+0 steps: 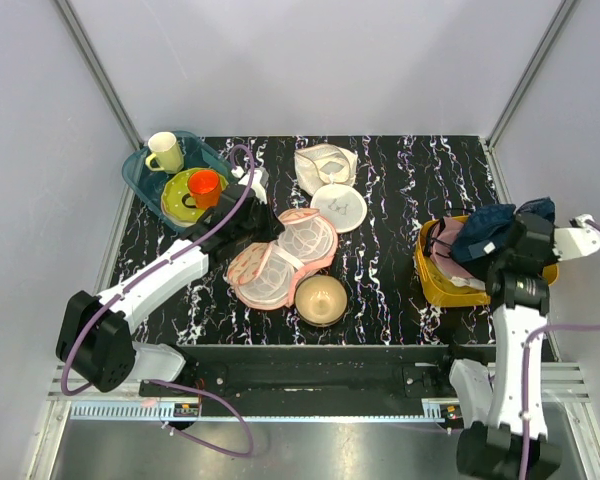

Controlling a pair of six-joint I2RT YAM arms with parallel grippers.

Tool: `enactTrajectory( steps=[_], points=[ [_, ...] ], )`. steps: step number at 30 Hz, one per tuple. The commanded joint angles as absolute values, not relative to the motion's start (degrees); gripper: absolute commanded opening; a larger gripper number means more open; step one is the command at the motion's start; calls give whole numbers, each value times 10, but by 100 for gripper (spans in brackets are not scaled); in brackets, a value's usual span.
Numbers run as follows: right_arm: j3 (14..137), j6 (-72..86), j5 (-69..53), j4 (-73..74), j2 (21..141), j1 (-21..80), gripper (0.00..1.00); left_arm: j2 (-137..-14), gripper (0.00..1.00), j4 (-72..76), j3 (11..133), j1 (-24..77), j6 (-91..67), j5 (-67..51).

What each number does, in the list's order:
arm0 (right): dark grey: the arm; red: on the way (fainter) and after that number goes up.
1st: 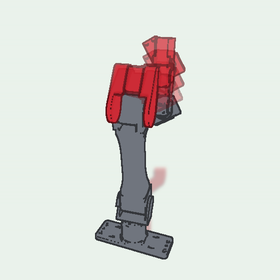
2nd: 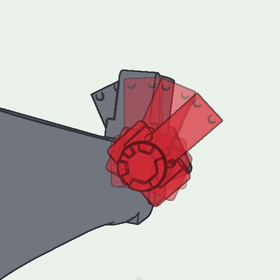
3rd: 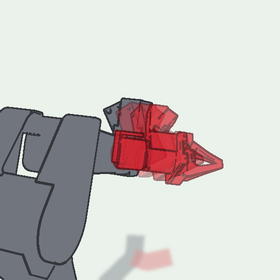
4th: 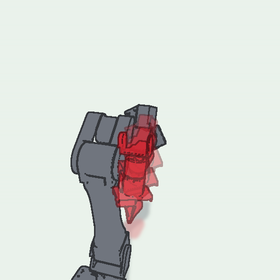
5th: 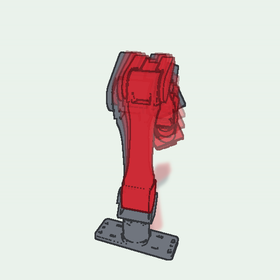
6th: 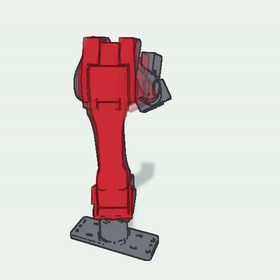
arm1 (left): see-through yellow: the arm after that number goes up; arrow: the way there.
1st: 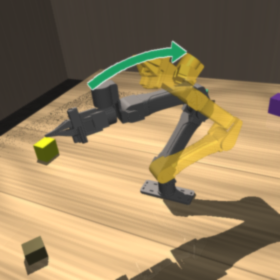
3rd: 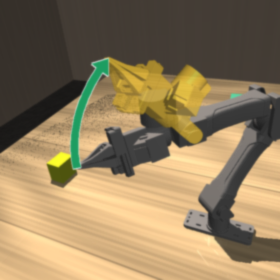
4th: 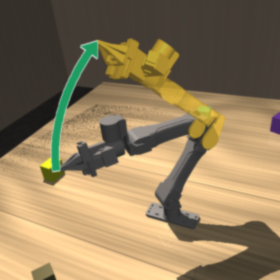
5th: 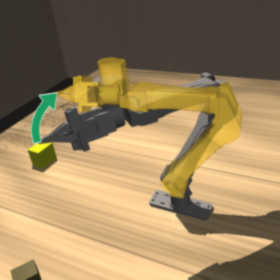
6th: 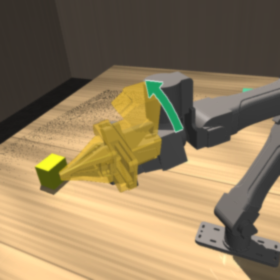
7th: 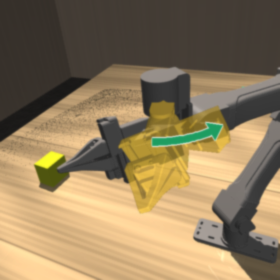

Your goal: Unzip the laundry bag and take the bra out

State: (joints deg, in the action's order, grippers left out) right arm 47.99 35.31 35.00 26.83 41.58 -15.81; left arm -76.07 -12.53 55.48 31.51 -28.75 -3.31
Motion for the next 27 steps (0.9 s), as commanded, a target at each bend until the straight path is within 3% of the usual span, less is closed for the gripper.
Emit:
enactTrajectory(
  steps=[1, 4, 7, 8, 9, 12, 15, 25, 27],
  points=[
    [447, 366, 317, 224, 524, -160, 0, -751, 0, -109, 575, 313, -282, -41],
    [455, 375, 310, 229, 599, -160, 0, -752, 0, -107, 571, 313, -286, -43],
    [454, 388, 321, 245, 601, -160, 11, -753, 0, -105, 566, 313, -287, -48],
    [452, 388, 322, 243, 592, -160, 29, -753, 0, -105, 564, 313, -286, -48],
    [450, 386, 322, 242, 580, -160, 37, -751, 0, -105, 562, 312, -286, -47],
    [461, 374, 314, 245, 534, -160, 55, -754, 0, -103, 562, 312, -282, -47],
    [499, 362, 267, 264, 497, -160, 65, -762, 0, -105, 566, 313, -273, -56],
    [577, 328, 250, 294, 471, -160, 67, -774, 0, -111, 574, 312, -262, -49],
    [558, 319, 203, 262, 482, -160, 59, -773, 0, -112, 574, 312, -261, -47]
  ],
)
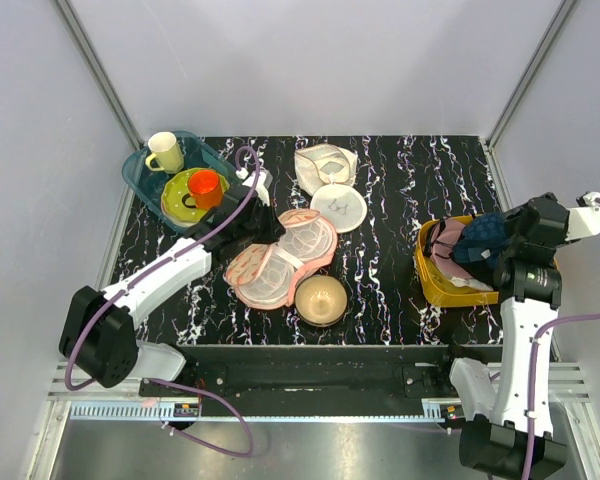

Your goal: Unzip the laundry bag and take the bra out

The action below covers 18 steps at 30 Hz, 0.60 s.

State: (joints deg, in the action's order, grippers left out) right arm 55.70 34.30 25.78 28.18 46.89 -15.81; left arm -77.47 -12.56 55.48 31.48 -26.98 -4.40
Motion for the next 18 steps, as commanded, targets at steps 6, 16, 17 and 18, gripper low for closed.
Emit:
enactTrajectory(
  steps=[6, 16, 17, 18],
  points=[
    [528, 309, 109, 197, 644, -161, 0, -766, 0, -134, 591, 313, -251, -44],
    [452, 359, 75, 127, 768, -160, 0, -739, 0, -155, 602, 312, -244, -27],
    [451, 360, 69, 126, 750, -160, 0, -740, 0, -155, 602, 312, -244, -27],
    [452, 360, 53, 127, 708, -160, 0, -743, 0, -155, 604, 313, -245, -28]
  ],
)
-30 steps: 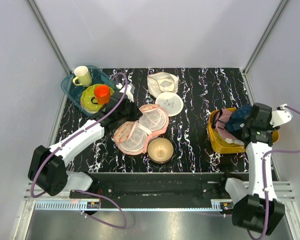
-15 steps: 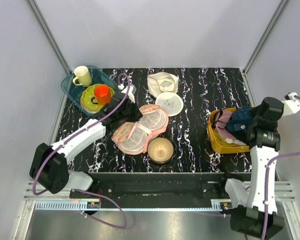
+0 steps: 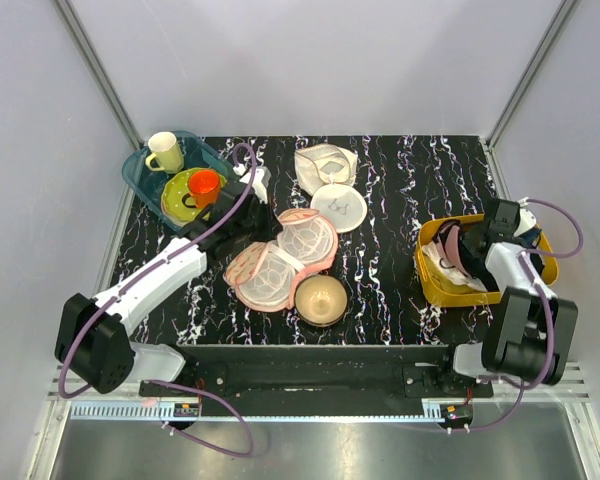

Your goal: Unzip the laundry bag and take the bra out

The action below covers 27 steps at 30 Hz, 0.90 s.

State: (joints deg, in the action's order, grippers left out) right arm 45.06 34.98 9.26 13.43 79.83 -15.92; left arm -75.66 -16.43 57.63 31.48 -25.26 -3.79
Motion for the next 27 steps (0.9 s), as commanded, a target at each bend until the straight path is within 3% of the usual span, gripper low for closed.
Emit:
enactTrajectory(
  steps=[1, 6, 14, 18, 22, 27],
  points=[
    [453, 360, 47, 131, 684, -160, 1, -744, 0, -156, 606, 313, -245, -32],
    [494, 351, 39, 168, 564, -160, 6, -748, 0, -160, 613, 312, -244, -29],
    [526, 328, 47, 215, 532, -160, 8, -742, 0, -165, 630, 312, -242, -13],
    [533, 329, 4, 221, 540, -160, 30, -732, 0, -164, 649, 313, -244, 16],
    [571, 319, -39, 239, 547, -160, 43, -726, 0, -185, 703, 312, -230, 94],
    [593, 300, -43, 258, 533, -160, 48, -707, 0, -227, 714, 313, -194, 207]
  ],
)
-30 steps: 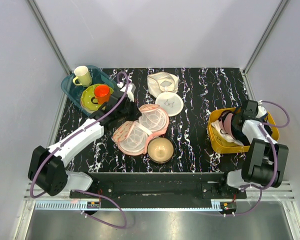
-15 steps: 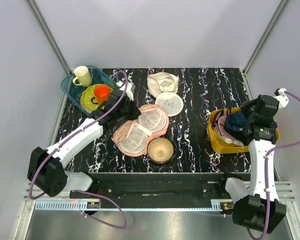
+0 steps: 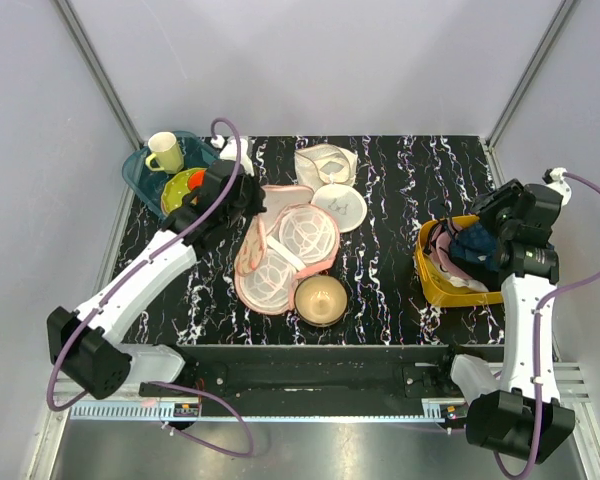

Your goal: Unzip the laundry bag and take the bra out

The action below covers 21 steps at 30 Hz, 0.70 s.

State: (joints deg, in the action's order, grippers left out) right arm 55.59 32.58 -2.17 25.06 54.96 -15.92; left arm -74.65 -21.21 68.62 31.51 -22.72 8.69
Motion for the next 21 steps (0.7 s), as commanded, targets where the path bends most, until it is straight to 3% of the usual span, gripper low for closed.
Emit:
enactTrajectory(
  steps=[1, 13, 18, 19, 20, 21],
  points=[
    [593, 300, -41, 259, 530, -160, 50, -700, 0, -228, 710, 312, -191, 227],
    [580, 319, -70, 244, 544, -160, 55, -663, 0, -305, 706, 312, -188, 282],
    [579, 317, -88, 246, 556, -160, 68, -690, 0, -321, 667, 314, -224, 305],
    [578, 315, -91, 248, 558, -160, 80, -686, 3, -321, 656, 313, -234, 302],
    [580, 314, -93, 250, 565, -160, 85, -676, 14, -316, 634, 313, -246, 294],
    [581, 313, -98, 256, 569, -160, 90, -672, 77, -312, 625, 314, -251, 284]
  ],
)
